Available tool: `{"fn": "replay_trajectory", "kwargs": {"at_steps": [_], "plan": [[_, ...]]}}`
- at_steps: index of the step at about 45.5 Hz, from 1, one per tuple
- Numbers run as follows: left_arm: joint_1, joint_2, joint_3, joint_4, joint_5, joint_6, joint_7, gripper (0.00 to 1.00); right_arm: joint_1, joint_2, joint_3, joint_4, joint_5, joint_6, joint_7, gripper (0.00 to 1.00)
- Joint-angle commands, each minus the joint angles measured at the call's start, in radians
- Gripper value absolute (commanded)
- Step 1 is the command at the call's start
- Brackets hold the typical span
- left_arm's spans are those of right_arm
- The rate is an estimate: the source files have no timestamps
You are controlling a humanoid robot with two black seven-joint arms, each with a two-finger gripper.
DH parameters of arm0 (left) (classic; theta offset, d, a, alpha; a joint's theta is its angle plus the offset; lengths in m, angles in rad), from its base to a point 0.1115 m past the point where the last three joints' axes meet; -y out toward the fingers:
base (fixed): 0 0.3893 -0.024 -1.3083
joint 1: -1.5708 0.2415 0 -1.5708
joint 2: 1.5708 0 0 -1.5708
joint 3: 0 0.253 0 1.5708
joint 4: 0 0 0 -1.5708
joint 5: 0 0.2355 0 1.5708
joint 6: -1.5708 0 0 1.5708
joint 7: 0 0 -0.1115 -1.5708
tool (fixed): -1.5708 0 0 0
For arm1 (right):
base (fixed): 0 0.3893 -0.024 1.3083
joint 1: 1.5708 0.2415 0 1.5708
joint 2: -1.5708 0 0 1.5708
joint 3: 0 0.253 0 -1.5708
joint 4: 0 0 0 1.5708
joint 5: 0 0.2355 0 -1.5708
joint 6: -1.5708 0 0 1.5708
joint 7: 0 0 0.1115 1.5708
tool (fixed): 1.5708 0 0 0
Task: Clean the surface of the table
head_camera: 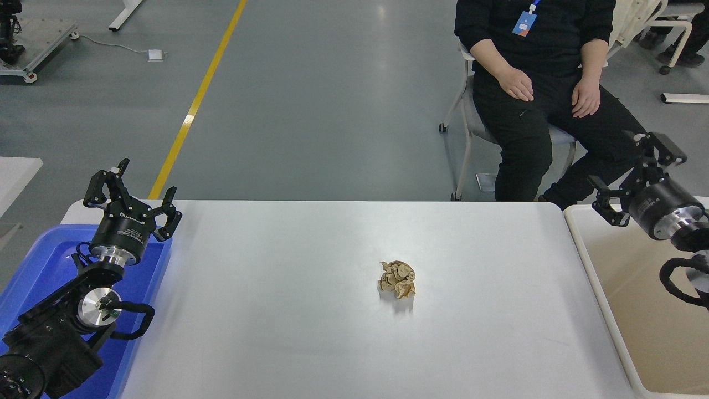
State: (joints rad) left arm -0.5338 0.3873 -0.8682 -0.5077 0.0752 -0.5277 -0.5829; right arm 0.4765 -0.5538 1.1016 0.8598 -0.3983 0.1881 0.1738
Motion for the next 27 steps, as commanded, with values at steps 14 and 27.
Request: {"fn": "replay_trajectory", "kwargs": {"at_steps": [14, 27], "plan": [[0.0, -0.001, 0.0, 0.0, 0.0, 0.0, 0.0, 1.0, -0.021, 0.026, -0.016, -0.034, -0.002, 0.024, 0.133, 0.99], [0.0, -0.001, 0.0, 0.0, 0.0, 0.0, 0.0, 1.0, 0.112, 0.02, -0.06, -0.202, 0.004, 0.014, 0.131, 0.99]]}}
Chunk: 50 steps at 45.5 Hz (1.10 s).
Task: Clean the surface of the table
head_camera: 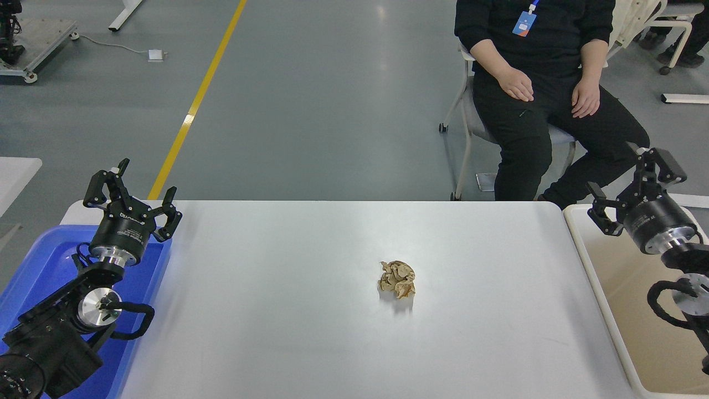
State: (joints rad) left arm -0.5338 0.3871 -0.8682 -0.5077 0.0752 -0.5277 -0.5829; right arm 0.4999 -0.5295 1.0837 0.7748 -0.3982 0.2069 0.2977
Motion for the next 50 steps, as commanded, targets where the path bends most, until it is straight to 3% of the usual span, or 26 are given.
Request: {"fn": "replay_trajectory", "kwargs": {"at_steps": [1, 10, 22, 31, 40, 50], "plan": [[0.0, 0.0, 0.0, 0.0, 0.0, -0.001, 0.0, 1.0, 0.101, -0.009, -0.059, -0.126, 0.004, -0.004, 0.008, 0.99], [0.0, 0.001, 0.0, 0.0, 0.0, 0.0, 0.0, 1.0, 0.19, -0.09, -0.263, -0.155, 0.004, 0.002, 0.006, 0.99], [0.0, 0.0, 0.0, 0.0, 0.0, 0.0, 0.0, 1.0, 0.304, -0.116, -0.359, -0.149, 0.004, 0.008, 0.006, 0.99], [0.0, 0.0, 0.0, 0.0, 0.0, 0.0, 0.0, 1.0, 0.494, -0.141, -0.707, -0.149, -0.024, 0.037, 0.006, 0.99], [0.0, 0.0, 0.0, 0.0, 0.0, 0.0, 0.0, 1.0, 0.686, -0.109, -1.076, -0.141, -0.097, 0.037, 0.008, 0.99], [0.0, 0.0, 0.0, 0.0, 0.0, 0.0, 0.0, 1.0, 0.758, -0.055, -1.131, -0.132, -0.269, 0.048, 0.009, 0.99]]}}
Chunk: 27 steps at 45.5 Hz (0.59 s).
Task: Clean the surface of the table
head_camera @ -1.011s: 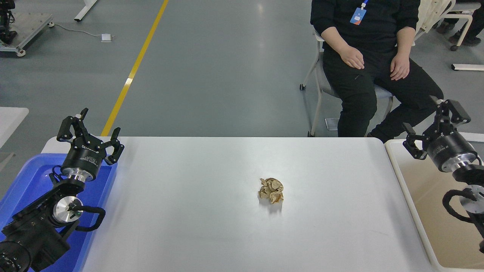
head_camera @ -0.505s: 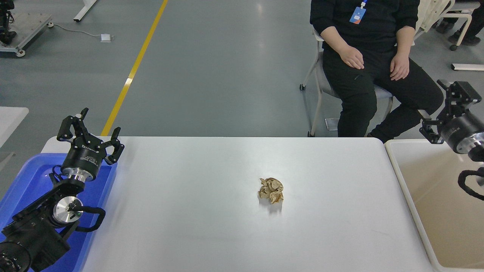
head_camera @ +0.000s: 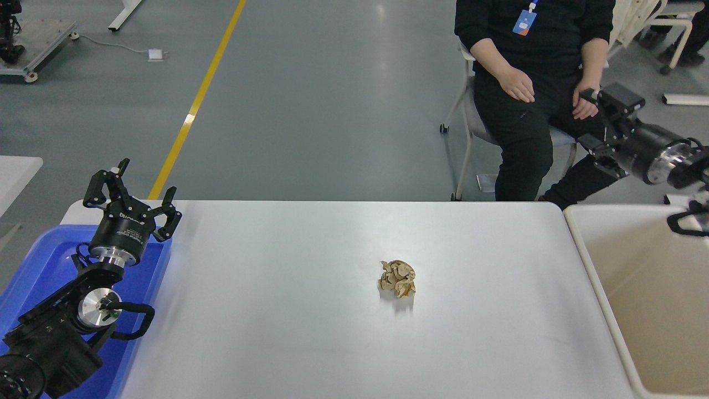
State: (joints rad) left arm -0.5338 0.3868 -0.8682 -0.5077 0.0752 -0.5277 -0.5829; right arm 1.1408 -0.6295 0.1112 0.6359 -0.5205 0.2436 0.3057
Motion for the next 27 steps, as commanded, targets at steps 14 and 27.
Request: {"fn": "replay_trajectory", "kwargs": {"at_steps": [14, 27], "plan": [[0.0, 0.0, 0.0, 0.0, 0.0, 0.0, 0.0, 1.0, 0.203, 0.12, -0.289, 0.18, -0.389, 0.013, 0.001, 0.99], [0.0, 0.001, 0.0, 0.0, 0.0, 0.0, 0.0, 1.0, 0.221, 0.221, -0.355, 0.252, -0.553, 0.013, 0.003, 0.99]]}}
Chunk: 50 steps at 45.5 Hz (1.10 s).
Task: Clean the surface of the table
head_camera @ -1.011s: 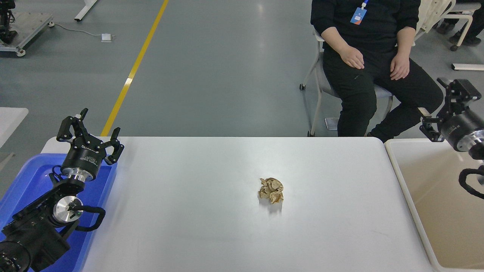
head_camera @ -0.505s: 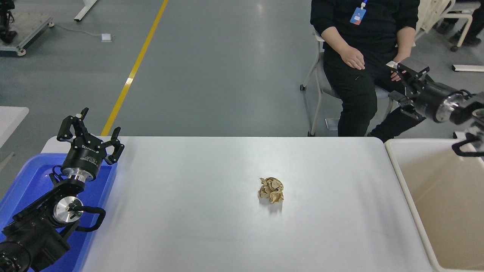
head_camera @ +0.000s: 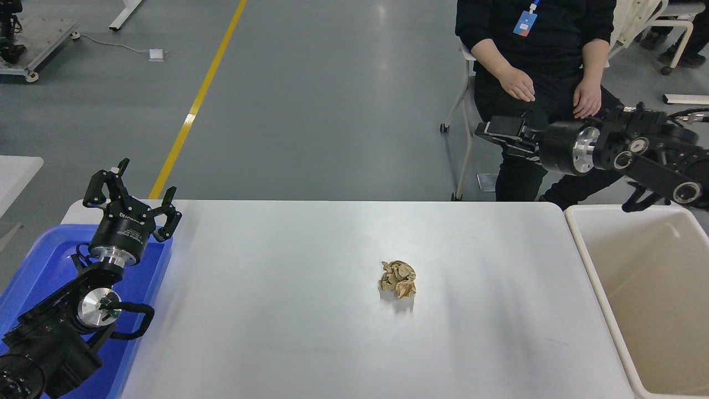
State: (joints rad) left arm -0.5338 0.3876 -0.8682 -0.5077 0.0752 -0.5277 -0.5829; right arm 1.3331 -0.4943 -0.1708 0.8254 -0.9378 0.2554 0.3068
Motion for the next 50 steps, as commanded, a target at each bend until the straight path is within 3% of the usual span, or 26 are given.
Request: {"fn": "replay_trajectory", "kwargs": {"at_steps": [1, 21, 50], "plan": [[0.0, 0.001, 0.0, 0.0, 0.0, 0.0, 0.0, 1.0, 0.028, 0.098, -0.084, 0.063, -0.141, 0.001, 0.002, 0.99], [0.0, -0.001, 0.0, 0.001, 0.0, 0.0, 0.0, 1.0, -0.113, 0.35, -0.19, -0.094, -0.19, -0.073, 0.0, 0.99], [0.0, -0.001, 0.0, 0.0, 0.0, 0.0, 0.0, 1.0, -0.196, 0.422, -0.268, -0.147, -0.185, -0.235, 0.0, 0.99]]}}
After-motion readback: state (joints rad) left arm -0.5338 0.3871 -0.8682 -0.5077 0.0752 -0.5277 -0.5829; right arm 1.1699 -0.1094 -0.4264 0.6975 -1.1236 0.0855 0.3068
